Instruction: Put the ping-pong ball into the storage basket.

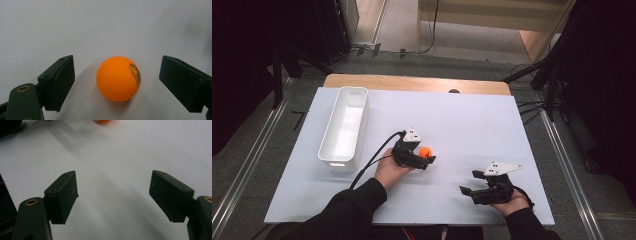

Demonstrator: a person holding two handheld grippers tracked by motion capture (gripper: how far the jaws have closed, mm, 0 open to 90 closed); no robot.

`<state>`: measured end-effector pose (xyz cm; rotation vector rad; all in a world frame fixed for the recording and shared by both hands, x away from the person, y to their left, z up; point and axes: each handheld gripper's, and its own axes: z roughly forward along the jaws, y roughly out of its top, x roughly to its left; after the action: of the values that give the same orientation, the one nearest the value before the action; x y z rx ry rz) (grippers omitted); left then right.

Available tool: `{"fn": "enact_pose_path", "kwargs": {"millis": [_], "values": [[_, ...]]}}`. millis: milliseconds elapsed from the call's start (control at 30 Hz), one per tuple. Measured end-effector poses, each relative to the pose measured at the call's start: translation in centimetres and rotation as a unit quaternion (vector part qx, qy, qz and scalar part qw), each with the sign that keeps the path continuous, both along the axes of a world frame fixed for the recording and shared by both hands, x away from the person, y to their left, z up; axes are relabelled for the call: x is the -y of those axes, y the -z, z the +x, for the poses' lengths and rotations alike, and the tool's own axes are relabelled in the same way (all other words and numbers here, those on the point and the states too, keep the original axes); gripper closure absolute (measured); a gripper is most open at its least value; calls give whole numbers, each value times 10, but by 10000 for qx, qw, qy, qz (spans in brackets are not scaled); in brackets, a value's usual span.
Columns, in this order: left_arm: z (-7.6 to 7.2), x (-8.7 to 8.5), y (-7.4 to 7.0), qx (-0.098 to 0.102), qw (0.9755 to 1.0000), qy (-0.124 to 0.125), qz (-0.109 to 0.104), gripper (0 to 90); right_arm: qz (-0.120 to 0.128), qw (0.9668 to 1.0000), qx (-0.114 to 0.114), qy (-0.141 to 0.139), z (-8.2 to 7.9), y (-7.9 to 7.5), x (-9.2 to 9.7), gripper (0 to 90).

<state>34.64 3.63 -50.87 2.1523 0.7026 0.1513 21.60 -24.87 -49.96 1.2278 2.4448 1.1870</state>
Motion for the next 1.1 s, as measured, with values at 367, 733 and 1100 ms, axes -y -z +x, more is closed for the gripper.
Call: {"fn": "enact_pose_path", "kwargs": {"millis": [367,733,1100], "values": [[-1,3,5,1,9997,39,230,135,-2,10000,-9,4,0,0,0,215],[-5,10,6,231,9976,18,646,148,-4,10000,5,-5,0,0,0,215],[-6,10,6,282,9974,-33,657,212,5,10000,6,-3,0,0,0,215]]}}
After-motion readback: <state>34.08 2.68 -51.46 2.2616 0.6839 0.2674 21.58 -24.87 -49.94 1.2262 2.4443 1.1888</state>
